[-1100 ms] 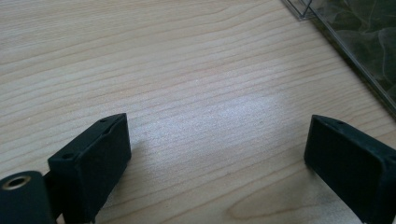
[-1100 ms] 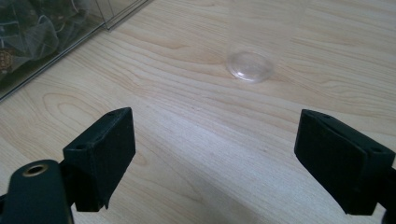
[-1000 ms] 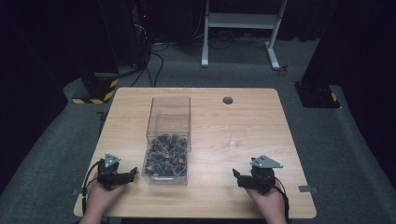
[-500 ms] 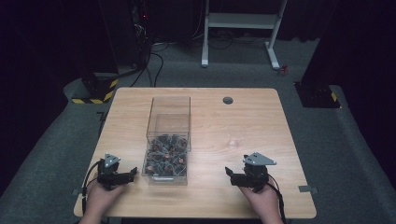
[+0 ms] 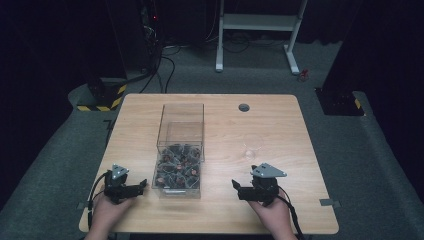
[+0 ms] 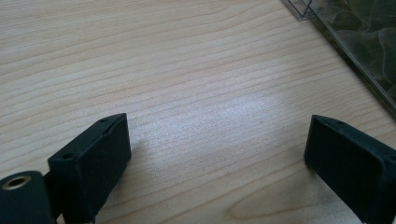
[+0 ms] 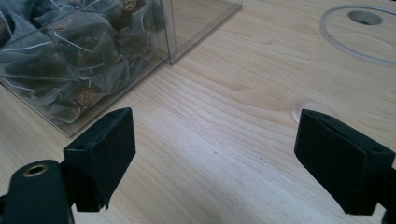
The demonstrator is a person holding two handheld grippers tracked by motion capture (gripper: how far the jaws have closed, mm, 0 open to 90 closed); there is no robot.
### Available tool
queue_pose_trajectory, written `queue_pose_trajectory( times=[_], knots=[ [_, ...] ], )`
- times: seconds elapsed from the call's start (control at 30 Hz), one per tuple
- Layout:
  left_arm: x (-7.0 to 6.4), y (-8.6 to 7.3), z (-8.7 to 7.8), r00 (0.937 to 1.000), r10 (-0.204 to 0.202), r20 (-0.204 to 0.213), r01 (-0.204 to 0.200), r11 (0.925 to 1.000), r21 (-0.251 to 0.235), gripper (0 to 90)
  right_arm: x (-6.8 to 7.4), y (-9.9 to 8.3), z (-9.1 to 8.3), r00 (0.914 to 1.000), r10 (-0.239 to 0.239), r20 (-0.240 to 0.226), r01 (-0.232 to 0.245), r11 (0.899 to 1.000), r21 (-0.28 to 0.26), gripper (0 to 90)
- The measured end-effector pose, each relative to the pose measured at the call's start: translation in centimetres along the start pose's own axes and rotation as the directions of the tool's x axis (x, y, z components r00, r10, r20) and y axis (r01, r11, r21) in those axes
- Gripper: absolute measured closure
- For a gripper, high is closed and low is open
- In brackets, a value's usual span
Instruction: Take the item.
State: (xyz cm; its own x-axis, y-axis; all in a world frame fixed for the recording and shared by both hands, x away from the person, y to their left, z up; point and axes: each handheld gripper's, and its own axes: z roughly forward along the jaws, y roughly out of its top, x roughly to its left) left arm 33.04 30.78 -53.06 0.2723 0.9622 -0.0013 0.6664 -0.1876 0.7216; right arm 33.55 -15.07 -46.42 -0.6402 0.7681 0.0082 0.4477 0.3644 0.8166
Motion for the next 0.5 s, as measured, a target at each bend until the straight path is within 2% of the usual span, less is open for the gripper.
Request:
queue_pose_trajectory(
  times=[0.5],
  knots=[
    [0.0,0.0,0.0,1.0000,0.001,-0.001,-0.001,1.0000,0.000,7.4,2.0,1.7,0.6,0.9982,-0.040,-0.045,0.038,0.999,-0.028,12.7]
  ],
)
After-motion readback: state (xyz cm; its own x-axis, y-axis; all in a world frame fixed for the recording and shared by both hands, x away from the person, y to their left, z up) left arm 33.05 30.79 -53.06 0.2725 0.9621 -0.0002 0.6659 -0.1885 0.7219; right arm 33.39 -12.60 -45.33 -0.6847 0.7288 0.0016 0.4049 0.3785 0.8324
